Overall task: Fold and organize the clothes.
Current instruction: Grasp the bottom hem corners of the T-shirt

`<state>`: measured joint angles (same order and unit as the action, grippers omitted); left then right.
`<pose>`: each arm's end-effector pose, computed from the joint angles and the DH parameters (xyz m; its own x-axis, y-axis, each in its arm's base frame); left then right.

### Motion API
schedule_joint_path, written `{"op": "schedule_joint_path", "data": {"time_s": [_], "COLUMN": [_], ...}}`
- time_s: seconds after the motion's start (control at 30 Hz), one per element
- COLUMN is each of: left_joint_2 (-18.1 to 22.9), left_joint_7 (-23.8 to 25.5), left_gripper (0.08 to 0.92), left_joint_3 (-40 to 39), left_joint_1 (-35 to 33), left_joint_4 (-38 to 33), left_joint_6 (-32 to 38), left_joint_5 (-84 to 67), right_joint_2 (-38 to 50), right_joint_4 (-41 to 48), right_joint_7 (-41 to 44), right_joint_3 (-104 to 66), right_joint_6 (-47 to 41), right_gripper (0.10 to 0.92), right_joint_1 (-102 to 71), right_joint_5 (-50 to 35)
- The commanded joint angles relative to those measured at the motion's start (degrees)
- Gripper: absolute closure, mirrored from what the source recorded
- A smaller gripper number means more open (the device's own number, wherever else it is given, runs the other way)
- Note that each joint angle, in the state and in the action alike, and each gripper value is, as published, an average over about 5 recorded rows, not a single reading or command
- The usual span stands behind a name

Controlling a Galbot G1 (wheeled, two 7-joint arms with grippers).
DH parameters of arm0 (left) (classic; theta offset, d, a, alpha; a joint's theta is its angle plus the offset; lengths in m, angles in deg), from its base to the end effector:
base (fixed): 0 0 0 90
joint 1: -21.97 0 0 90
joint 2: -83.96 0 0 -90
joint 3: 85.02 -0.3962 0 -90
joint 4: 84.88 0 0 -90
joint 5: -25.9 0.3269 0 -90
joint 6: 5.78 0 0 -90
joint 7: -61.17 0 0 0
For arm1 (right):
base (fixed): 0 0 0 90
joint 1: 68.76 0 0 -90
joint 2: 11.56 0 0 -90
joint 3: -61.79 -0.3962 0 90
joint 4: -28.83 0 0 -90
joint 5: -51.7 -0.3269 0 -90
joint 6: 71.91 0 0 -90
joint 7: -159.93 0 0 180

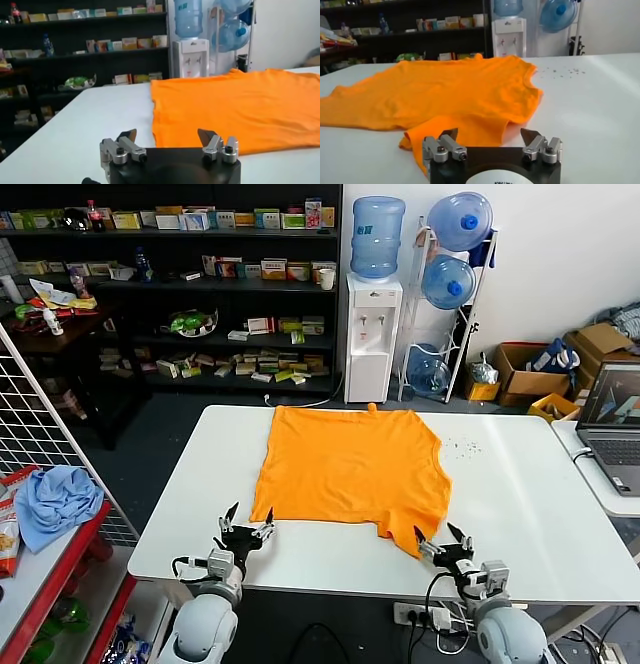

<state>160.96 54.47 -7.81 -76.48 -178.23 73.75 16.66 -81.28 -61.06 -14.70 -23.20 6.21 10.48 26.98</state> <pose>0.2584 0.0144 -0.4263 -0.9460 0.0995 0.3085 0.1245 0.9903 0.0622 0.2486 -0.1108 -0.4362 -0.8960 -0.1877 0.4025 -0.1470 0.9805 0.1301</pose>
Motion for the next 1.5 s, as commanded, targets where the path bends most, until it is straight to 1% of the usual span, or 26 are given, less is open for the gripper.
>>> {"op": "schedule_joint_path", "data": {"time_s": [0.03,0.2,0.3,0.4,0.6,0.77,0.93,1.03,1.17,1.3,1.5], "left_joint_2": [-0.3,-0.1,-0.2,-0.2,-0.4,-0.4,-0.5,-0.7,-0.9,-1.7,-4.3], "left_joint_7": [-0.8,-0.8,-0.6,-0.7,-0.9,-0.9,-0.9,-0.8,-0.7,-0.9,-1.4], "left_gripper": [0.177,0.177,0.204,0.276,0.449,0.597,0.744,0.830,0.906,0.910,0.910], "left_joint_3": [-0.4,-0.3,-0.3,-0.3,-0.3,-0.2,-0.1,-0.1,0.0,0.4,0.8], "left_joint_1": [1.8,2.5,2.3,2.2,1.8,1.4,0.7,0.0,-0.7,-1.8,-5.0], "left_joint_4": [1.4,3.0,3.0,2.5,1.7,1.3,0.2,-0.9,-1.7,-3.3,-8.0], "left_joint_6": [-7.9,-8.6,-8.4,-8.4,-8.1,-7.0,-6.4,-6.2,-5.6,-5.3,-5.7], "left_joint_5": [-7.8,-9.2,-9.2,-9.3,-9.2,-8.9,-8.8,-8.9,-8.9,-9.1,-9.8], "right_joint_2": [-0.8,-0.9,-0.9,-0.9,-0.9,-1.2,-0.3,0.4,1.1,1.7,2.8], "right_joint_4": [2.5,1.7,0.4,-1.1,-3.0,-4.3,-9.1,-12.2,-13.8,-14.3,-18.5], "right_joint_7": [-0.5,-1.1,-1.6,-2.1,-3.2,-5.6,-7.5,-8.3,-8.7,-8.9,-10.0], "right_joint_3": [2.1,2.4,2.7,2.8,3.0,2.6,2.3,2.0,1.1,0.1,-0.8], "right_joint_6": [-2.2,-3.0,-3.4,-3.9,-4.6,-5.7,-7.8,-8.9,-9.0,-8.9,-9.5], "right_gripper": [0.203,0.207,0.255,0.337,0.510,0.658,0.805,0.876,0.901,0.901,0.901], "right_joint_1": [3.3,2.9,2.4,1.7,0.7,-0.1,-2.7,-4.6,-6.3,-7.6,-11.4], "right_joint_5": [-1.0,-1.2,-1.4,-1.5,-1.4,-0.8,-1.6,-1.8,-2.0,-2.4,-2.6]}}
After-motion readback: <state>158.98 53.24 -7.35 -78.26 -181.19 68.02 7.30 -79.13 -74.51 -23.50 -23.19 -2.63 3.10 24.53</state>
